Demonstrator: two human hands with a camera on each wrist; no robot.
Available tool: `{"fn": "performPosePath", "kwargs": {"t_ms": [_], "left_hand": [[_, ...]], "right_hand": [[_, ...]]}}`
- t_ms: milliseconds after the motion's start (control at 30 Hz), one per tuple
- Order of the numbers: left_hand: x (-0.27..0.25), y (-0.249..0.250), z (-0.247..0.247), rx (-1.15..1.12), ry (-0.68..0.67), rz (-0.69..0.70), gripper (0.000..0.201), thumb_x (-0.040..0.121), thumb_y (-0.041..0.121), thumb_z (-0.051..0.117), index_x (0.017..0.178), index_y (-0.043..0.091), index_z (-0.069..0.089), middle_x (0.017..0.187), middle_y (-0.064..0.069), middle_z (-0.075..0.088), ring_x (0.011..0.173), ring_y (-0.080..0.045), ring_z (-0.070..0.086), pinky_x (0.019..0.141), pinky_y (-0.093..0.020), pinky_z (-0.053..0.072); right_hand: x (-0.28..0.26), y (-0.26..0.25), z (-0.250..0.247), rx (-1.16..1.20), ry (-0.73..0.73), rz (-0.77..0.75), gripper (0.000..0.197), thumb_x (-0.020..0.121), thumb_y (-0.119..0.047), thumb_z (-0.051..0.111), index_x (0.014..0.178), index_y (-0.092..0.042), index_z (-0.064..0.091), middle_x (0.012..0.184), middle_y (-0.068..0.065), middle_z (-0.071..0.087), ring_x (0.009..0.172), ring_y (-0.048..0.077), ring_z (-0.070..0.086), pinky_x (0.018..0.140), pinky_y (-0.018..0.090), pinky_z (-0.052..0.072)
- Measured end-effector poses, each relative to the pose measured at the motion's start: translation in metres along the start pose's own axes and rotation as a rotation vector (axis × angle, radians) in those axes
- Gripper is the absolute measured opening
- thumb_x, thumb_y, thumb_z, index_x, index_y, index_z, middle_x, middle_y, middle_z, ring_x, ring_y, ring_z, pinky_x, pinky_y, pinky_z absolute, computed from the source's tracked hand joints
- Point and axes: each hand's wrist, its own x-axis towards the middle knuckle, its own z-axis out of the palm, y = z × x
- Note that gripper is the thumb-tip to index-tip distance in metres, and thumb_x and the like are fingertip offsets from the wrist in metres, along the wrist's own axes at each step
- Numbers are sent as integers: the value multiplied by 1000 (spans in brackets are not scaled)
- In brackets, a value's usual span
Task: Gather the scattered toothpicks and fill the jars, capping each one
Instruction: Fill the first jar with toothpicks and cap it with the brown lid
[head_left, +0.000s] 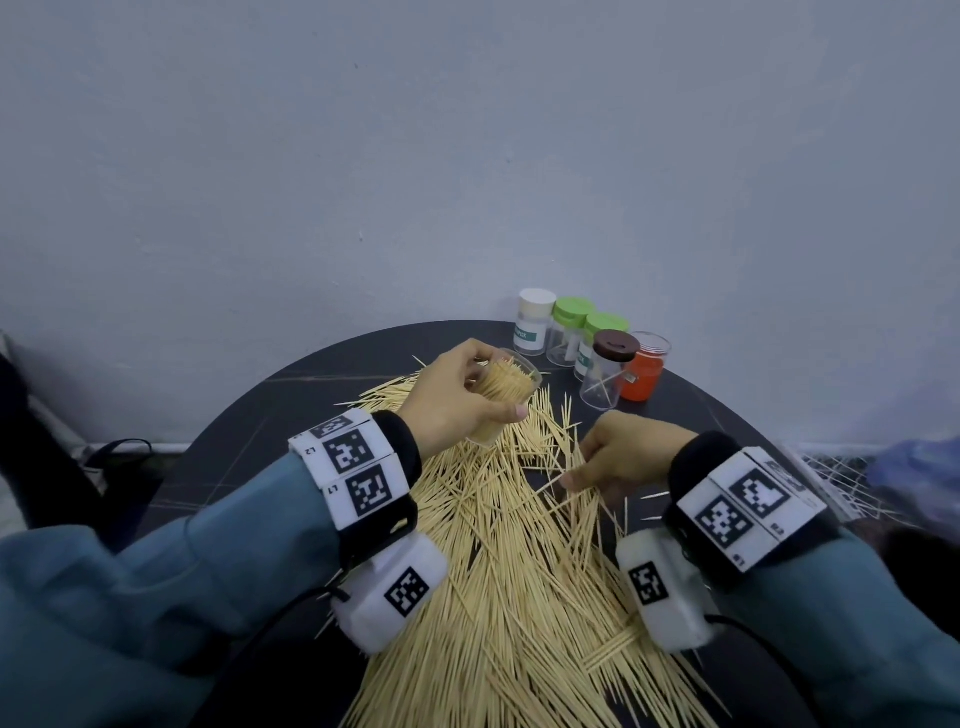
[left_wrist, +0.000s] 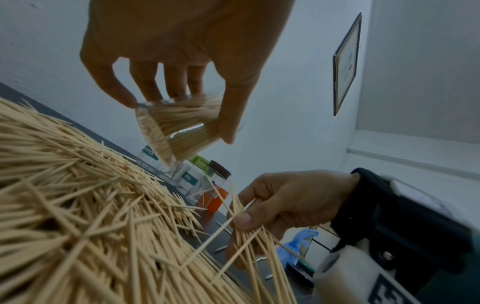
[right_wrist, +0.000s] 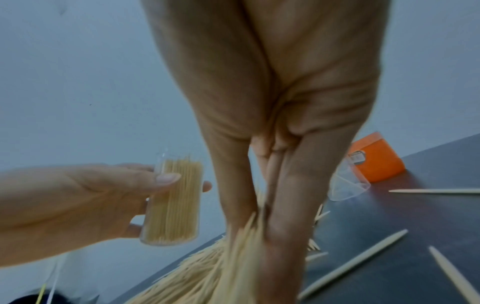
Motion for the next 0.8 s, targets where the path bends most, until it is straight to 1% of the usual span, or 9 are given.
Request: {"fn": "performPosePath", "kwargs": {"t_ms": [133,300,367,433,467,567,600,700,800], "left_hand": [[0,-2,0,-13,1,4,59,70,14,79,121,17,52,116,-2,58,109,-18,55,92,-36,48],[2,-3,0,-7,-5,3,58,70,15,79,121,18,52,117,-3,60,109,-19,57,91,-37,49],[2,-4,1,-5,-17,-4,56,70,15,80,119,19,52,118,-5,60,109,-20,57,89,-37,50],[2,-6,1,-2,-30,-5,54,70,14,80,115,21,52,117,-6,60,107,-21,58,82,-33,51],[2,-7,1,7,-35,-5,52,70,14,80,113,22,52,116,-5,60,106,-20,58,79,-30,50],[2,-7,2,39,-59,-3,54,70,13,80,115,23,51,115,-3,58,102,-19,59,72,-26,49],[1,-7,3,47,-75,-2,54,70,13,80,116,23,51,115,-3,58,101,-19,59,70,-24,49],[-1,-6,6,83,-145,14,52,70,11,80,110,26,51,110,0,58,98,-18,59,67,-20,49],[-5,-3,9,106,-238,14,52,70,12,80,114,20,53,107,2,60,96,-16,62,69,-23,55]], "right_hand": [[4,6,-4,198,111,-60,16,83,-22,67,81,-7,62,71,0,65,56,6,60,51,15,47],[10,13,-10,435,298,-180,28,82,-17,67,100,2,58,93,12,68,72,14,66,57,17,52],[11,12,-13,591,370,-248,32,83,-12,65,107,6,57,92,14,70,72,13,68,60,20,55],[6,7,-16,723,451,-345,20,85,-6,62,101,6,58,86,13,70,63,8,69,57,19,54],[4,5,-17,777,497,-389,16,85,-4,61,100,4,59,82,12,70,61,7,68,57,21,55],[-1,-2,-19,815,644,-480,10,85,-9,64,95,-7,62,74,4,73,64,11,69,65,38,54],[-1,-4,-19,827,678,-512,9,85,-10,64,94,-8,62,74,2,73,64,11,70,62,36,53],[-3,-12,-15,896,734,-598,6,86,-7,62,92,-8,61,75,0,73,64,10,69,53,20,52],[-1,-17,-7,898,726,-634,8,86,-5,61,93,-9,61,69,-2,72,69,11,70,62,22,56]]}}
